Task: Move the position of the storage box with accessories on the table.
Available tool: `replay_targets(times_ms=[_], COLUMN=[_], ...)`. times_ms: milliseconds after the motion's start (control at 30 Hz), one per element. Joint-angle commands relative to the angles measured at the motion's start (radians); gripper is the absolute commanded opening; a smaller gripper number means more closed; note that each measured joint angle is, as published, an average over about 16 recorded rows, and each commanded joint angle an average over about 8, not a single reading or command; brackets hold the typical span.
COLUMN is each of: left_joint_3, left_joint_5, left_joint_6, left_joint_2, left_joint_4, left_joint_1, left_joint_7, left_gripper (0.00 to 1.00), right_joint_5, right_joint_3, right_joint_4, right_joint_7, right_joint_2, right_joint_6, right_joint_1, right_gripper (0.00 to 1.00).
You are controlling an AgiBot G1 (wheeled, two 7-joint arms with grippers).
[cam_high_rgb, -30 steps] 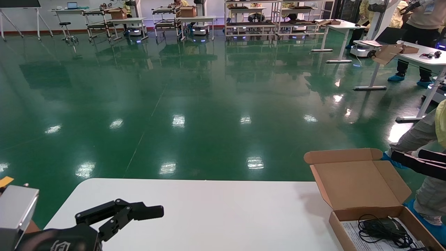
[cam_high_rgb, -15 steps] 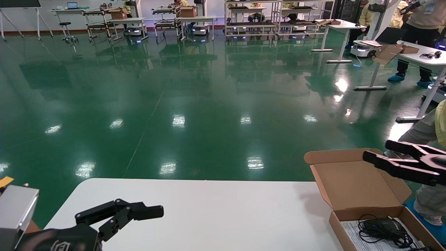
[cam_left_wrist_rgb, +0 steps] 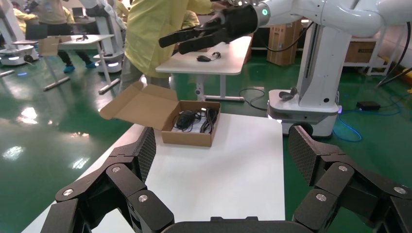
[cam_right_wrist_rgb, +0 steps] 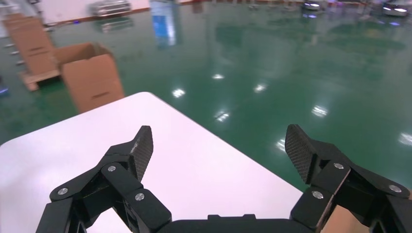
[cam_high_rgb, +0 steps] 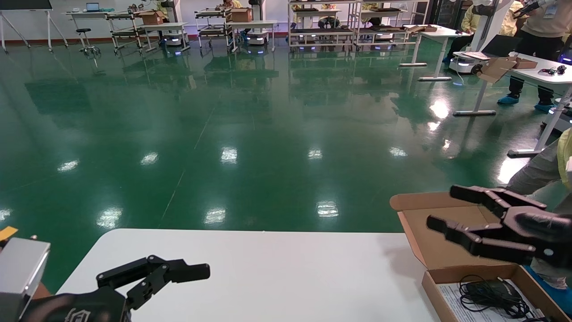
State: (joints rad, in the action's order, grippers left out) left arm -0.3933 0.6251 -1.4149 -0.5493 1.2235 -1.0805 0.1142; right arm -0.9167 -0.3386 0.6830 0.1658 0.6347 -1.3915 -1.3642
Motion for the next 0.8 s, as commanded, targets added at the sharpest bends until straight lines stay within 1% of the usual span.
replay_targets(times_ms=[33,800], left_joint_3=[0.0,0.0], left_joint_5=[0.0,0.0], left_joint_6=[0.0,0.0], left_joint_2=[0.0,0.0], left_joint_4=[0.0,0.0], left_joint_1=[0.0,0.0], left_joint_7=[0.0,0.0], left_gripper=[1.0,1.0], right_joint_5=[0.012,0.155], right_joint_3=[0.004,0.049], right_joint_4=[0.04,0.5], right_joint_7=[0.001,0.018], right_joint_2=[-0.002,-0.02], right_joint_6=[-0.007,-0.087], right_joint_1=[0.019,0.241], right_gripper=[1.0,1.0])
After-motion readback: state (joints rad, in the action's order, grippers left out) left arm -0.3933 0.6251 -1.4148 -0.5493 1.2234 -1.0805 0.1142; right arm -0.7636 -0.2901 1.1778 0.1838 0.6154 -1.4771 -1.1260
